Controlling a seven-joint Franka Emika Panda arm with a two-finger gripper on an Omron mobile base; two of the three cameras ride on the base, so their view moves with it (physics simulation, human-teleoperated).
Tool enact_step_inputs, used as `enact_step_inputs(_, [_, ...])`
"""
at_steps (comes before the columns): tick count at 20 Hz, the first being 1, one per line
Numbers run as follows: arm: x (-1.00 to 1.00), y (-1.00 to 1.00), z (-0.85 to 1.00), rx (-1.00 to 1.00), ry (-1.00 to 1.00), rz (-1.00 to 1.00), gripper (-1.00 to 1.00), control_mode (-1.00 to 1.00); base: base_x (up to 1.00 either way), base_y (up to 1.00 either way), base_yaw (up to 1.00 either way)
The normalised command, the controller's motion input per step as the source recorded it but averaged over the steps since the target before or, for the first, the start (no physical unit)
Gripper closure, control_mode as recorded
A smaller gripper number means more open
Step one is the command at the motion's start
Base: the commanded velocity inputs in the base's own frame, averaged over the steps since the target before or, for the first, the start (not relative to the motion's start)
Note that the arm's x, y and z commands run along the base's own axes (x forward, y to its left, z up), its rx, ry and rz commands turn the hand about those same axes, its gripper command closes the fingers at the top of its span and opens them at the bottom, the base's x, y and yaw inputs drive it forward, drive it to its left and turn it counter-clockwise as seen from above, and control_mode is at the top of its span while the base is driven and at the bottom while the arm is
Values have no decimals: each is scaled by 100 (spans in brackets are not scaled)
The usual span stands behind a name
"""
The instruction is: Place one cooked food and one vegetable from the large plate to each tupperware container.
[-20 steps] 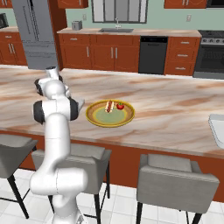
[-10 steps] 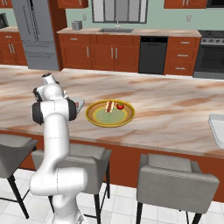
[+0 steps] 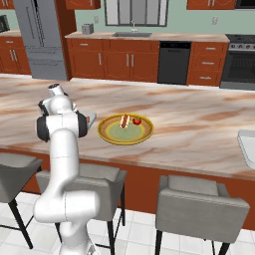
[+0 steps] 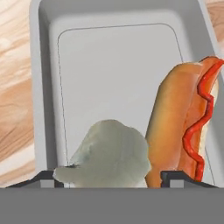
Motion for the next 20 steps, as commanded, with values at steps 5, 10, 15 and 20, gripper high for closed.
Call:
enact_step_inputs(5, [6,-7,25,2,0,0,-100,-100,0,0,0])
enact_step_inputs(10, [-28,-16,67,3,0,0,-100,-100,0,0,0])
enact_step_inputs(15, [-92,-91,4,0,0,0,-100,-100,0,0,0])
enact_step_inputs(20, [-100,-94,14,0,0,0,-100,-100,0,0,0])
